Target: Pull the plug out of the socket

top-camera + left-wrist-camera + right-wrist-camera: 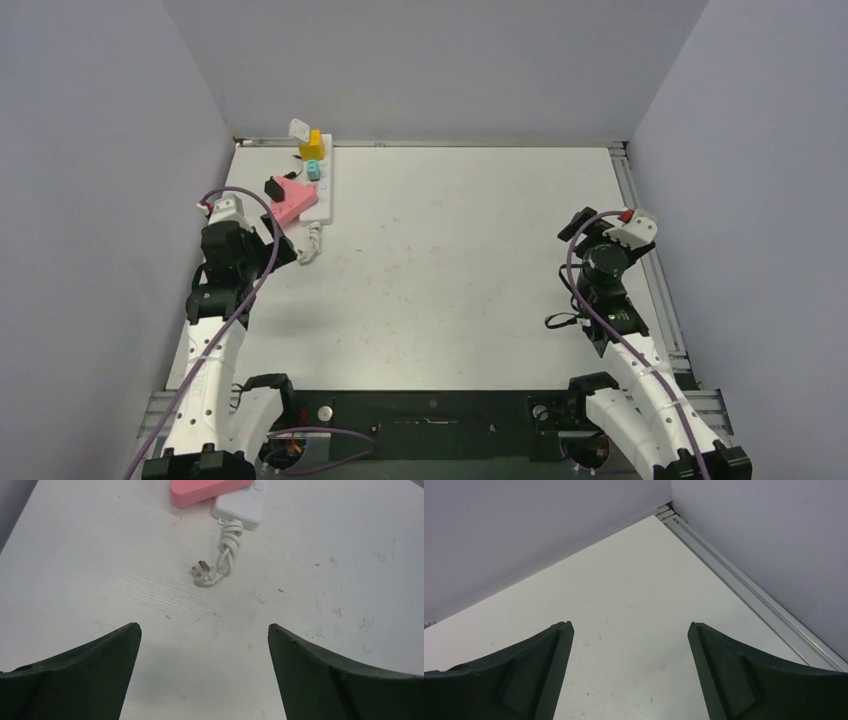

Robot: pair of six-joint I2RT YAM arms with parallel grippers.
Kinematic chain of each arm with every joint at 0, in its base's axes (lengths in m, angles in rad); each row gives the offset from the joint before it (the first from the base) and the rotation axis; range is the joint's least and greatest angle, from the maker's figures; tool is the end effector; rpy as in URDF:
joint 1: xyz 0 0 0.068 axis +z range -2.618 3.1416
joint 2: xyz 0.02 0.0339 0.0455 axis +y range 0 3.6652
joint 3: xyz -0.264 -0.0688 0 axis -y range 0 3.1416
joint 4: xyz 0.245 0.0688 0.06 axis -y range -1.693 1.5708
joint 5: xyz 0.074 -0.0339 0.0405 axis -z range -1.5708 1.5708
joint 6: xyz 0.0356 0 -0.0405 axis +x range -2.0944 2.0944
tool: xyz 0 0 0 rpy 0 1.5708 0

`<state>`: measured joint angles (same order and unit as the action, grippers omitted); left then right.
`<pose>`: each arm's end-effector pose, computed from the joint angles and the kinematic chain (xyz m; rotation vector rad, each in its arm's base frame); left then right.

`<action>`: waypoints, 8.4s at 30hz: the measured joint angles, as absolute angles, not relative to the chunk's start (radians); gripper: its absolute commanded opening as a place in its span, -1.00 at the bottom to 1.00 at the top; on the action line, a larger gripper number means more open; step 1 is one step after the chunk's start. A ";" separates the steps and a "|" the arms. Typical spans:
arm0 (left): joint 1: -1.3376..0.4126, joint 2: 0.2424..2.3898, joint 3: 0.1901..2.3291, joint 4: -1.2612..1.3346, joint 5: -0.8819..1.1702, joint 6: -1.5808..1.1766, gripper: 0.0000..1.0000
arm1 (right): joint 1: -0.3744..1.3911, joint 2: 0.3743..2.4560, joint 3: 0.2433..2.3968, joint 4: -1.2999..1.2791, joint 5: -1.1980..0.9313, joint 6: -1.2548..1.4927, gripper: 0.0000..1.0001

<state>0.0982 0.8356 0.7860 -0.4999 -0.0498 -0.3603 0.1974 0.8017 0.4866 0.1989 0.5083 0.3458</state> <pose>0.1830 0.0198 0.2999 -0.5108 2.0588 -0.1029 0.1920 0.0207 0.2721 0.4965 1.5969 -0.0187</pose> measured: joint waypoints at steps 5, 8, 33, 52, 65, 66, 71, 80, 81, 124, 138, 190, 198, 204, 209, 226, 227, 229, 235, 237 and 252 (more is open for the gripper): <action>0.098 0.865 0.786 -0.500 -0.047 -0.362 0.93 | 0.197 0.670 0.487 0.123 0.461 0.353 0.79; 0.098 0.886 0.787 -0.497 -0.042 -0.361 0.92 | 0.197 0.582 0.459 0.119 0.437 0.352 0.79; -0.099 1.667 1.120 -0.427 -0.055 -0.270 0.92 | 0.195 0.483 0.408 0.055 0.373 0.378 0.79; -0.130 1.883 1.271 -0.422 -0.177 -0.223 0.24 | 0.195 0.494 0.392 0.052 0.349 0.379 0.79; -0.139 1.933 1.308 -0.460 -0.187 -0.223 -0.96 | 0.195 0.501 0.389 0.054 0.302 0.377 0.80; -0.145 1.933 1.308 -0.460 -0.187 -0.223 -0.98 | 0.195 0.501 0.387 0.058 0.296 0.376 0.80; -0.231 1.933 1.314 -0.458 -0.191 -0.234 -1.00 | 0.195 0.514 0.379 0.059 0.265 0.371 0.80; -0.527 1.933 1.314 -0.462 -0.139 -0.300 -1.00 | 0.195 0.535 0.379 0.058 0.214 0.367 0.80; -0.558 1.933 1.313 -0.461 -0.126 -0.311 -1.00 | 0.195 0.537 0.379 0.058 0.210 0.367 0.80; -0.704 1.345 1.119 -0.271 0.114 -0.372 0.91 | 0.198 0.756 0.636 -0.316 0.077 0.487 0.84; -0.527 1.468 1.118 -0.286 0.171 -0.439 0.91 | 0.662 1.007 0.700 -0.351 0.242 0.733 0.89; -0.358 1.580 1.145 -0.280 0.325 -0.560 0.88 | 1.000 1.737 1.211 -0.556 0.608 0.842 -0.07; -0.379 1.600 1.125 -0.258 0.379 -0.597 0.88 | 0.987 1.645 1.144 -0.512 0.556 0.820 0.05; -0.419 1.600 1.105 -0.237 0.393 -0.614 0.89 | 0.988 1.642 1.144 -0.485 0.524 0.797 0.05; -0.450 1.607 1.086 -0.219 0.448 -0.644 0.87 | 0.996 1.642 1.144 -0.477 0.508 0.786 0.04; -0.451 1.616 0.899 -0.161 0.565 -0.714 0.33 | 1.005 1.642 1.127 -0.487 0.508 0.786 -0.19; -0.453 1.621 0.898 -0.157 0.571 -0.717 0.31 | 1.005 1.642 1.126 -0.488 0.508 0.786 -0.20; -0.459 1.637 0.898 -0.148 0.584 -0.723 0.25 | 1.005 1.641 1.119 -0.487 0.509 0.786 -0.26; -0.470 1.690 0.892 -0.099 0.628 -0.750 0.17 | 1.005 1.641 1.101 -0.481 0.511 0.785 -0.59; -0.472 1.703 0.885 -0.072 0.644 -0.765 0.13 | 1.003 1.637 1.095 -0.473 0.512 0.783 -0.73; -0.497 1.795 0.863 0.142 0.723 -0.880 -0.05 | 0.943 1.507 0.958 -0.354 0.427 0.786 -0.89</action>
